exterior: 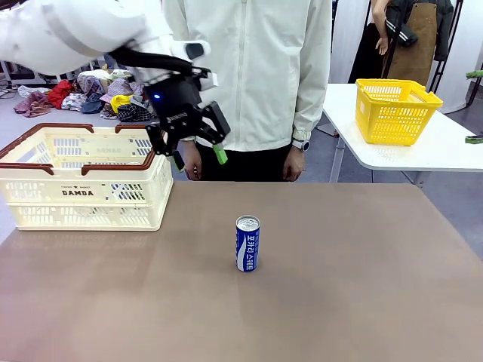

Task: Place the drinks into the Shopping basket.
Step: Pick up one drink and place it into the Shopping basket.

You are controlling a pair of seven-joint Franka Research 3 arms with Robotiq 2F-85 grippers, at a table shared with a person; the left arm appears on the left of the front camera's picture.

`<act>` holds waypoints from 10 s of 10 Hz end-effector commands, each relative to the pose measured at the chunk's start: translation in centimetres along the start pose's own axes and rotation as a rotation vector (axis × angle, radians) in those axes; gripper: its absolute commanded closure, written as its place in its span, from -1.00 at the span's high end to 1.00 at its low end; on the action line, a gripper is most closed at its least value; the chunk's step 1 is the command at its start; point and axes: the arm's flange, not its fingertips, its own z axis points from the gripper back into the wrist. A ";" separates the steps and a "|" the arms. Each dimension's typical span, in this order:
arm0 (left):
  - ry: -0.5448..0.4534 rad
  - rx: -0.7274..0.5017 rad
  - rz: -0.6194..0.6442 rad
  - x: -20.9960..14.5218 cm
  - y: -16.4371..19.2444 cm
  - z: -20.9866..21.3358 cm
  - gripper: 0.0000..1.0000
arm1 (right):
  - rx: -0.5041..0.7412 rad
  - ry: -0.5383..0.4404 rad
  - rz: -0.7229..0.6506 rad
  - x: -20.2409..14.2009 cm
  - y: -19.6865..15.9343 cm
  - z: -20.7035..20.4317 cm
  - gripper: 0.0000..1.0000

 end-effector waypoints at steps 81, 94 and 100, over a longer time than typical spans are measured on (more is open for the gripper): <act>-0.218 0.231 0.352 3.4 23.6 2.1 -1.00 | 0.013 0.008 0.006 0.0 0.5 0.1 1.00; -0.140 0.223 0.360 5.7 25.6 -2.6 -1.00 | 0.013 0.008 0.006 0.0 0.5 0.1 1.00; -0.137 0.237 0.364 5.5 25.4 -2.2 1.00 | 0.013 0.008 0.006 0.0 0.5 0.1 1.00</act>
